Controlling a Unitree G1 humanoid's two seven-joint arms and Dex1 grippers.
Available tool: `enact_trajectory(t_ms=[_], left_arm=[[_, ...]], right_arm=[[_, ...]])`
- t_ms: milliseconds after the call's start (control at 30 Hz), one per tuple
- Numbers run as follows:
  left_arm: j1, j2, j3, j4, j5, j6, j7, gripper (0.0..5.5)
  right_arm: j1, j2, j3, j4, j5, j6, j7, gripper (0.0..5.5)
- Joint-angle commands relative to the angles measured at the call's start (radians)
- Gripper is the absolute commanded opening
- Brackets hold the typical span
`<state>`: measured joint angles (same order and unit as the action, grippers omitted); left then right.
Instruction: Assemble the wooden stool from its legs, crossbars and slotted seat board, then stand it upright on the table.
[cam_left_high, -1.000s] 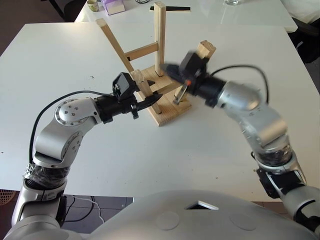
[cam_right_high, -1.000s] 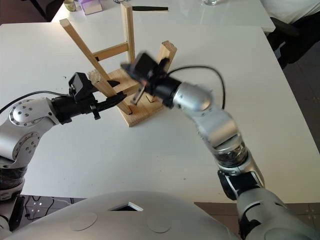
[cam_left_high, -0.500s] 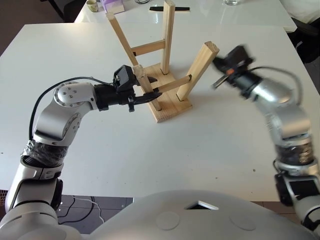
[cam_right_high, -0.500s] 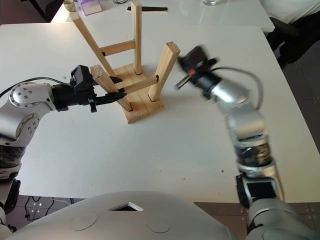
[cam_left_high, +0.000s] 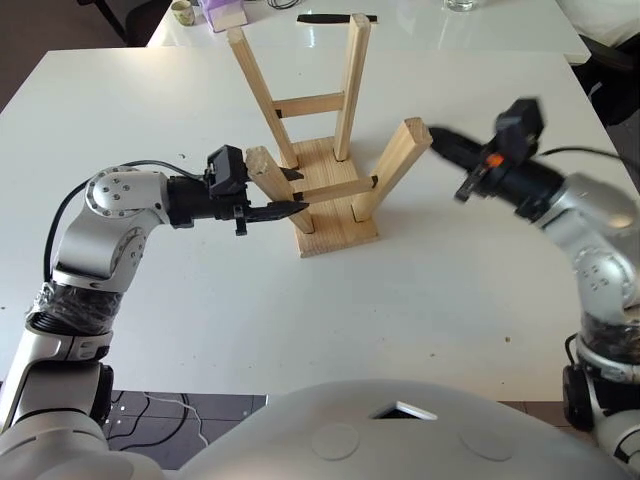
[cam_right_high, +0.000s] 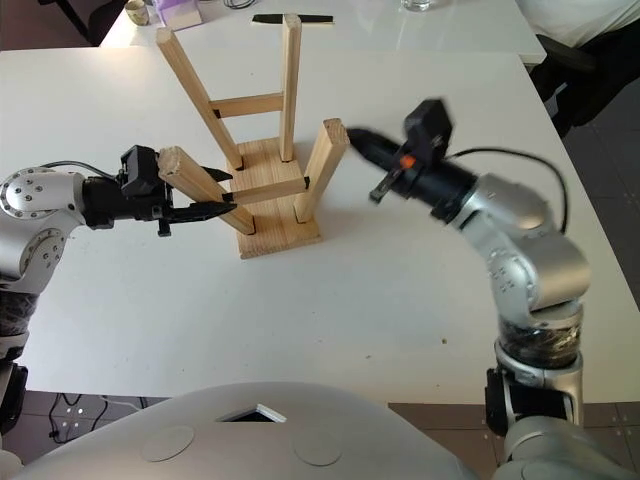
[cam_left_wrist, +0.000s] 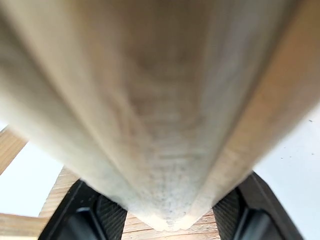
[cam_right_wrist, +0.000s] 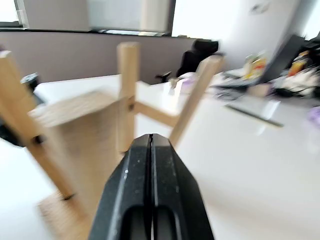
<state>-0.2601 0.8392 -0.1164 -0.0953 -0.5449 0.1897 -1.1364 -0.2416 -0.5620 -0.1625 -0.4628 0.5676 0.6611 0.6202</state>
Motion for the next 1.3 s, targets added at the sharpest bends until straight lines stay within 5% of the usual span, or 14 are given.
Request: enact_trajectory(t_ms=[33,200,300,433,633,733,933,1167,1300], left_arm=[[0.02,0.019,0.04,-0.007,0.001,0.088,0.005,2.79],[0.112,0.045,0.141,-0.102,-0.003,0.159,0.073,3.12],[0.352,0.063,0.331,-0.237,-0.025,0.245,0.146,3.12],[0.679,-0.078,0.49,-0.444,-0.052,0.381,0.347,2.86],[0.698,-0.445,0.469,-0.64,-0.061,0.41,0.797,1.91],[0.59,-0.626,0.327,-0.725,0.111,0.37,1.065,1.5],[0.553,-0.709,0.099,-0.735,0.422,0.298,1.249,0.47],[0.593,-0.745,0.176,-0.773,0.648,0.343,1.397,0.02],[0.583,-0.738,0.125,-0.805,0.67,0.358,1.354,0.02]], right_arm=[[0.028,-0.014,0.036,0.086,-0.098,-0.069,-0.019,0.0],[0.137,0.002,0.056,-0.002,-0.144,-0.082,-0.065,0.0],[0.235,0.009,0.058,-0.142,-0.166,-0.054,-0.122,0.0],[0.345,0.034,0.064,-0.269,-0.197,0.0,-0.219,0.0],[0.382,0.099,0.19,-0.303,-0.359,0.005,-0.385,0.0],[0.387,0.145,0.302,-0.325,-0.477,-0.008,-0.481,0.0],[0.3,0.247,0.369,-0.288,-0.609,-0.016,-0.603,0.0],[0.279,0.294,0.297,-0.306,-0.811,0.067,-0.744,0.0],[0.28,0.318,0.383,-0.353,-0.791,0.092,-0.673,0.0]])
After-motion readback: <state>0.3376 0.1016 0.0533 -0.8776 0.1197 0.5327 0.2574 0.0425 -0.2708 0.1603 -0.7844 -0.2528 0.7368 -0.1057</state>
